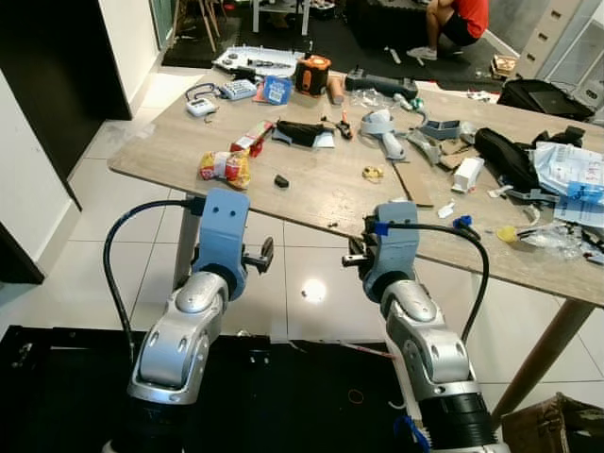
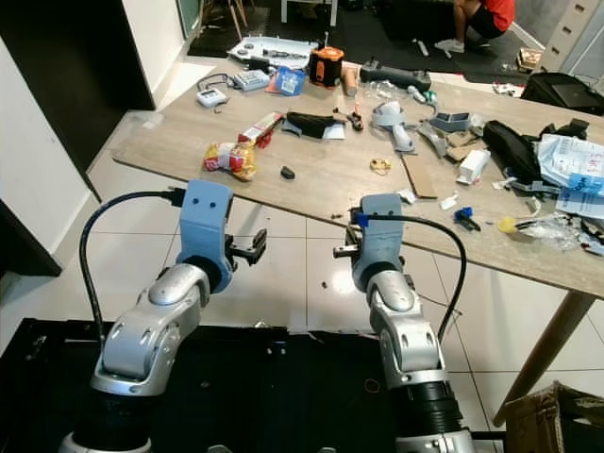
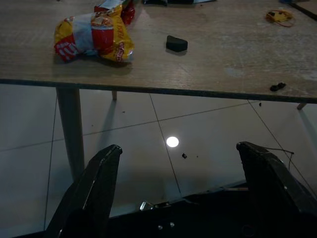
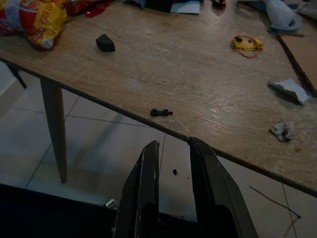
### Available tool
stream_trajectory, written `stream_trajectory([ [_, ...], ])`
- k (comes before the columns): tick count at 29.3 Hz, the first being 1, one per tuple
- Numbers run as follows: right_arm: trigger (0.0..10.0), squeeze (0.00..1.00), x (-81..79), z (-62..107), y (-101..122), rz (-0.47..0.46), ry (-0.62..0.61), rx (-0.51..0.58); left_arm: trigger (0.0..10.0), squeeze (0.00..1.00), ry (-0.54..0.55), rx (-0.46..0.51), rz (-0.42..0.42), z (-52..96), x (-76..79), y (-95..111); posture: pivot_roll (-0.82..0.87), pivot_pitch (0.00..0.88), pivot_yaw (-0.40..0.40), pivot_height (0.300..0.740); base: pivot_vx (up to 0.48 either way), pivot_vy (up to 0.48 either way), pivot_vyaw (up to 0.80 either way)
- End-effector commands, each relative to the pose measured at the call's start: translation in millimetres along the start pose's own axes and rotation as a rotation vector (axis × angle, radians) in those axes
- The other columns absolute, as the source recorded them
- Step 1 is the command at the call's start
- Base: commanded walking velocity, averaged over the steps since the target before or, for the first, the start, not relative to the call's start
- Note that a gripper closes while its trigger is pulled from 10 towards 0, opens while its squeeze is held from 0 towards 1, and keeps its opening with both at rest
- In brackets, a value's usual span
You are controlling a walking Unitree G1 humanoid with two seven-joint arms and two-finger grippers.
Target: Picking trash to rubbish bin
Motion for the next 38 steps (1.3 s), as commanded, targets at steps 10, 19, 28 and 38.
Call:
stream_trajectory([
  [10, 10.0, 0.0, 4.0, 0.6, -2.4, 0.0, -0.012, -0.011, 10.0, 0.0, 0.013, -0.031, 0.011, -0.6, -2.2, -6.2, 0.12, 0.12, -0.06, 0.74, 0.0, 0.0, 0.0],
  [19, 10.0, 0.0, 1.6, 0.5, -0.5, -0.025, 0.002, -0.003, 10.0, 0.0, 0.008, -0.015, 0.025, -0.2, 0.5, -4.1, 0.12, 0.118, -0.061, 0.74, 0.0, 0.0, -0.23],
  [28, 10.0, 0.0, 4.1, 0.6, 2.5, -0.025, -0.008, 0.007, 10.0, 0.0, 0.025, 0.009, 0.015, -0.4, -2.2, 0.1, 0.11, 0.109, -0.06, 0.74, 0.0, 0.0, -0.8],
  [38, 10.0, 0.0, 8.7, 1.0, 3.4, -0.037, -0.033, 0.008, 10.0, 0.0, 0.02, 0.033, 0.044, 0.7, -2.1, 2.2, 0.1, 0.087, -0.051, 0.74, 0.0, 0.0, -0.8],
])
Point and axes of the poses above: a point about 5 cm out from each wrist's last joint towards the gripper, its own z axis pointing back from the gripper into the wrist, its own y axis along the axis of the wrist's last joint, x = y × z, the point moved 6 cm from there along -z, pointing out of the wrist towards the gripper, and after that the axes turned 6 degrees about z, right-handed, at the moved point
